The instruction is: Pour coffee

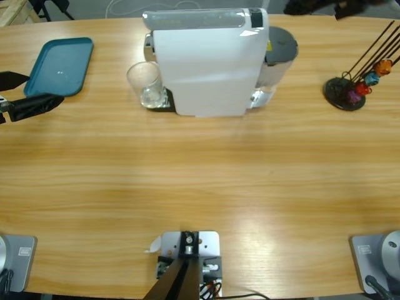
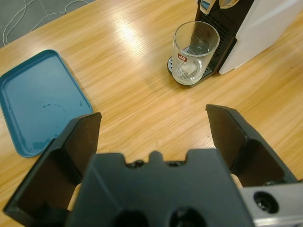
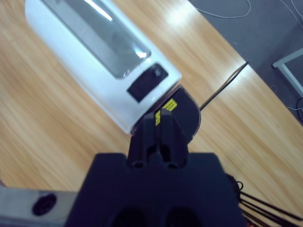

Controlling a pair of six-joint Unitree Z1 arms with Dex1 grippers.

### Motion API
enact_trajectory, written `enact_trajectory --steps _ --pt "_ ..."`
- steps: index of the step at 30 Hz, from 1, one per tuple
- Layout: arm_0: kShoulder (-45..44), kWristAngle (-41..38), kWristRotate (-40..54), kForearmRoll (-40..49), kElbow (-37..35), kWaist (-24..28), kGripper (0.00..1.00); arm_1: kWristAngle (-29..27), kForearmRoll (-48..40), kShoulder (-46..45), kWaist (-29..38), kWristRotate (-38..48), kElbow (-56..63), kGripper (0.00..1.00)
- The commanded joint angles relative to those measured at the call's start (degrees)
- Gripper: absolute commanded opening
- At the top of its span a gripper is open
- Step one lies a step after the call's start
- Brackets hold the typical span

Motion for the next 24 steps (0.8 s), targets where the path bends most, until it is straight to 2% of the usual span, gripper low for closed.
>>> enact_trajectory --steps 1,24 --pt "1.6 0.8 -0.6 0.6 1.1 0.3 0.959 0.0 3.9 6.9 0.4 -1.0 -5.7 0.0" --pt "1.6 0.9 -0.6 0.6 1.2 0.3 0.96 -0.3 6.1 13.4 2.1 -1.2 -12.0 0.0"
